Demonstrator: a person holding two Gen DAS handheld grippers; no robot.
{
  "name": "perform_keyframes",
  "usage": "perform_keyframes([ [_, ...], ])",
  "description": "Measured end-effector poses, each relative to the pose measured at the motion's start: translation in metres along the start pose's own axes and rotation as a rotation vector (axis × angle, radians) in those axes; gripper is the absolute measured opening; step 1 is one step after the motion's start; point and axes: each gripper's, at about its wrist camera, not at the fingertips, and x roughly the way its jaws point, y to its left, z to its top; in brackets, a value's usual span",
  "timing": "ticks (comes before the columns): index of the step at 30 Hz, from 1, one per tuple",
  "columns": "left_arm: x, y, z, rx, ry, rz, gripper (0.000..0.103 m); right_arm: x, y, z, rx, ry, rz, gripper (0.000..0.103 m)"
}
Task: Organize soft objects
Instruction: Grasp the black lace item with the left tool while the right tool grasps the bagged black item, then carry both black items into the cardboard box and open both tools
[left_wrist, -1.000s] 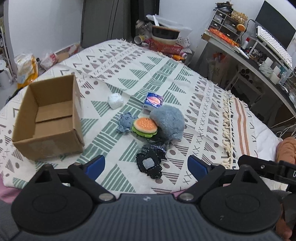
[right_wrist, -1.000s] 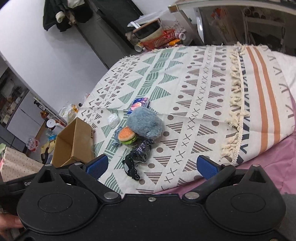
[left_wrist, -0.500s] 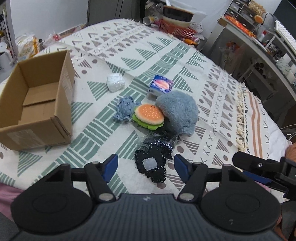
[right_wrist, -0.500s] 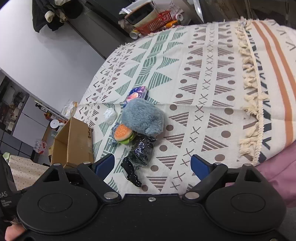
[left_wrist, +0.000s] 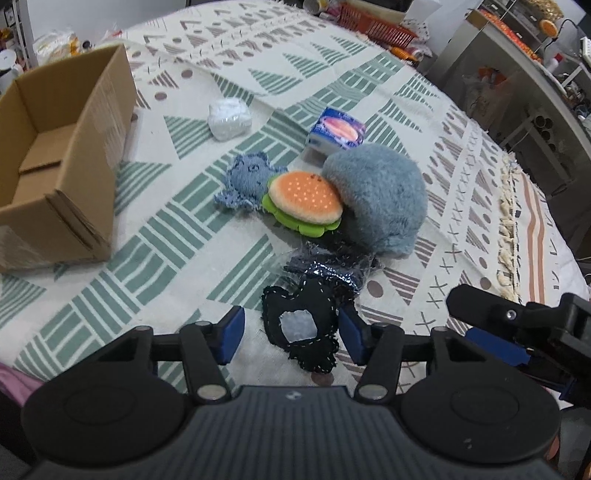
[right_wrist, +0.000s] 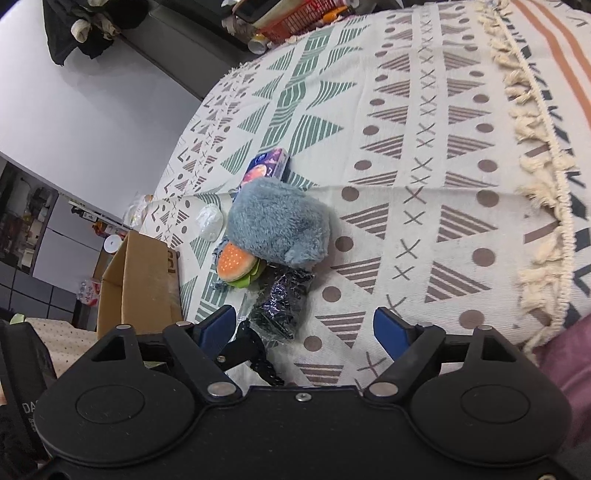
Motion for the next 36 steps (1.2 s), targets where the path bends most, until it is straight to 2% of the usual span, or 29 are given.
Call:
perform_keyframes([
  [8, 0.026, 0.002, 0.002, -0.003, 0.055, -0.006, 0.052, 0.037, -0.002, 0.007, 0.042, 0.056, 0.04, 0.077],
  [12, 0.034, 0.006, 0.001, -0.013, 0.079, -0.007, 0.034, 0.057, -0.003, 0.007, 0.069, 0.089, 0.063, 0.074],
  [17, 0.034, 0.01, 0.003, -0.026, 0.081, -0.02, 0.03, 0.077, -0.001, 0.007, 0.073, 0.107, 0.107, 0.072],
  [20, 0.034, 0.011, 0.003, -0.027, 0.071, -0.034, 0.03, 0.084, 0.002, 0.01, 0.059, 0.101, 0.115, 0.062],
  [21, 0.035, 0.012, 0.003, -0.029, 0.067, -0.037, 0.03, 0.085, 0.002, 0.01, 0.055, 0.099, 0.11, 0.054],
  [22, 0.035, 0.012, 0.004, -0.036, 0.064, -0.04, 0.03, 0.086, 0.002, 0.009, 0.054, 0.097, 0.096, 0.041],
  [28, 0.027, 0.016, 0.006, -0.051, 0.036, -0.034, 0.028, 0.074, 0.0, 0.006, 0.063, 0.065, 0.086, 0.029],
  [36, -0.002, 0.025, 0.005, -0.053, -0.05, -0.031, 0.028, 0.047, 0.012, -0.003, 0.006, 0.002, 0.056, 0.026],
])
